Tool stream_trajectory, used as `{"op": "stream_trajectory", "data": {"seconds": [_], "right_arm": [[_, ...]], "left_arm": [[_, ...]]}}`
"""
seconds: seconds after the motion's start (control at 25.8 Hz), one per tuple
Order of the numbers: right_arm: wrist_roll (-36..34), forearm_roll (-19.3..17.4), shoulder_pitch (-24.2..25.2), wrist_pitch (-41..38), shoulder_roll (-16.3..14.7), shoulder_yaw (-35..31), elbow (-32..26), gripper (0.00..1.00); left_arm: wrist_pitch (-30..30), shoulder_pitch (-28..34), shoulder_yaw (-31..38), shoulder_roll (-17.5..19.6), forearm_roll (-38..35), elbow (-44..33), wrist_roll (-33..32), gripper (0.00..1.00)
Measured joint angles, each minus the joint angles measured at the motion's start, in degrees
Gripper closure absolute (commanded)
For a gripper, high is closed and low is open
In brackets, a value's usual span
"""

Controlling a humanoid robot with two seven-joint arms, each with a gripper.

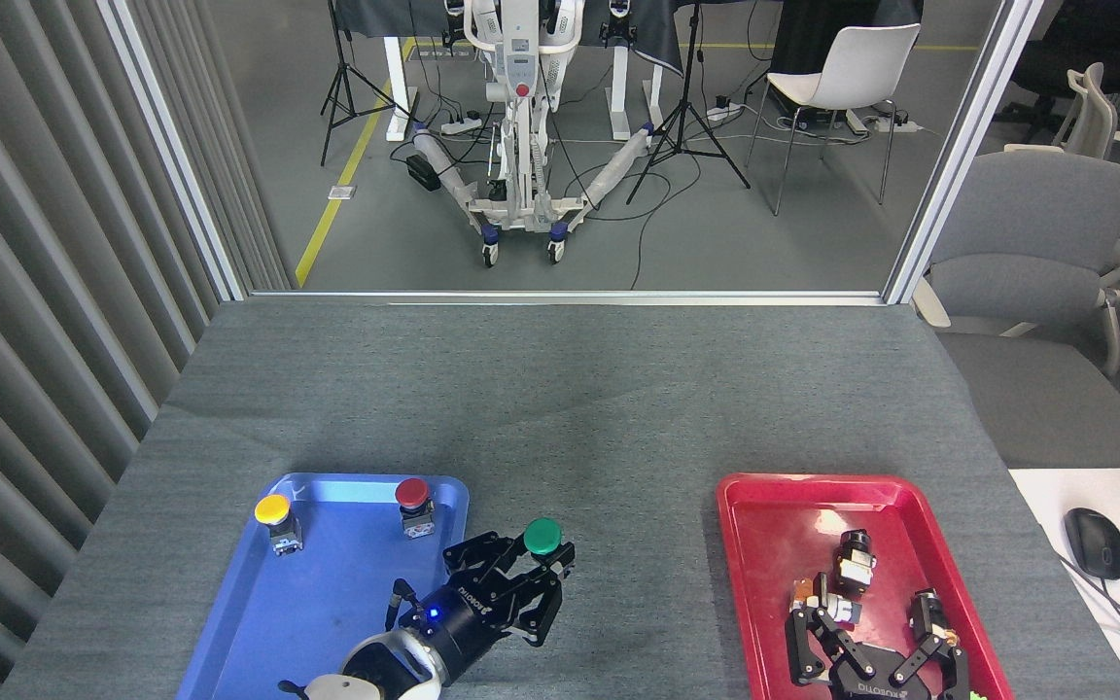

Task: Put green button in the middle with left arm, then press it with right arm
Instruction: 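Carry the green button out of the blue tray toward the table middle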

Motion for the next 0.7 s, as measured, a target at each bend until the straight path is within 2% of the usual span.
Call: {"op": "stream_trajectory", "data": {"seconds": [0.39, 0.7], "right_arm": [[0.1, 0.0, -0.2, 0.0, 0.0, 0.1, 0.0, 0.0], [0.2, 0.0, -0.2, 0.0, -0.1, 0.0, -0.1, 0.0]], "left_arm": [[7.4, -0.2, -5.6, -0.7, -2.4, 2.3, 0.9, 0.83], [14.1, -2.2, -10.3, -3.0, -3.6, 8.2, 5.4, 0.83]]}}
